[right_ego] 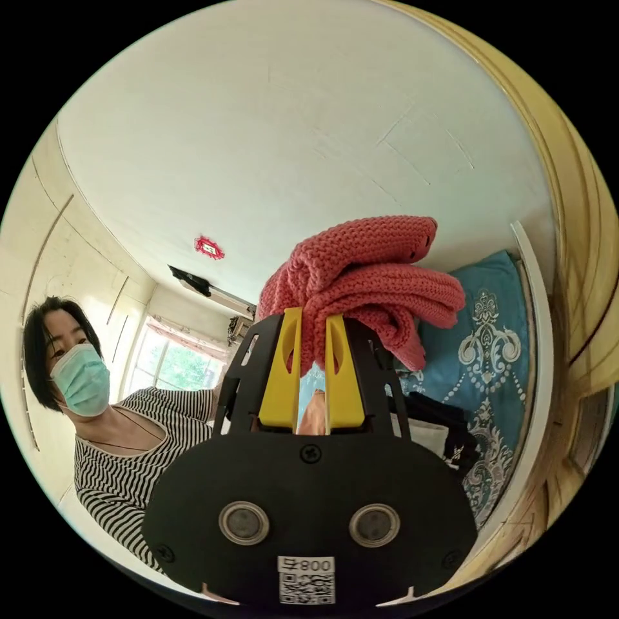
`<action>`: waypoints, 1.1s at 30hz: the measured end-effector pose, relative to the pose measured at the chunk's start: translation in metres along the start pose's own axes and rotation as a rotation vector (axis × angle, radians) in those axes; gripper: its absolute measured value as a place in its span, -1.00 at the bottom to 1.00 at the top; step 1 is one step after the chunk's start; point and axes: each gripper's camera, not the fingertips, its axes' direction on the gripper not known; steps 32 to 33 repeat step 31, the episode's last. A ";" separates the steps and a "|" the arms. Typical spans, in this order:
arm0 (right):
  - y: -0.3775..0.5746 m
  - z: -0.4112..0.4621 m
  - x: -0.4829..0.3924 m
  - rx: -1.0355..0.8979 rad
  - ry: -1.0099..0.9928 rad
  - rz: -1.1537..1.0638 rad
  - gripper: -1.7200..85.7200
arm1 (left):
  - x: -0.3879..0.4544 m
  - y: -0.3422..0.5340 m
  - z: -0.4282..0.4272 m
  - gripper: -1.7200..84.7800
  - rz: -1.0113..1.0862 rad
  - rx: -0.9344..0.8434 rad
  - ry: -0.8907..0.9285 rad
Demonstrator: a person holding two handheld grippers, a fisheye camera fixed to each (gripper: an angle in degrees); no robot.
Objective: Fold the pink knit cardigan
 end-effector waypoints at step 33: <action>-0.123 0.199 0.237 -0.424 0.135 0.083 -0.81 | 0.079 0.094 -0.072 -0.62 -0.013 0.192 -0.788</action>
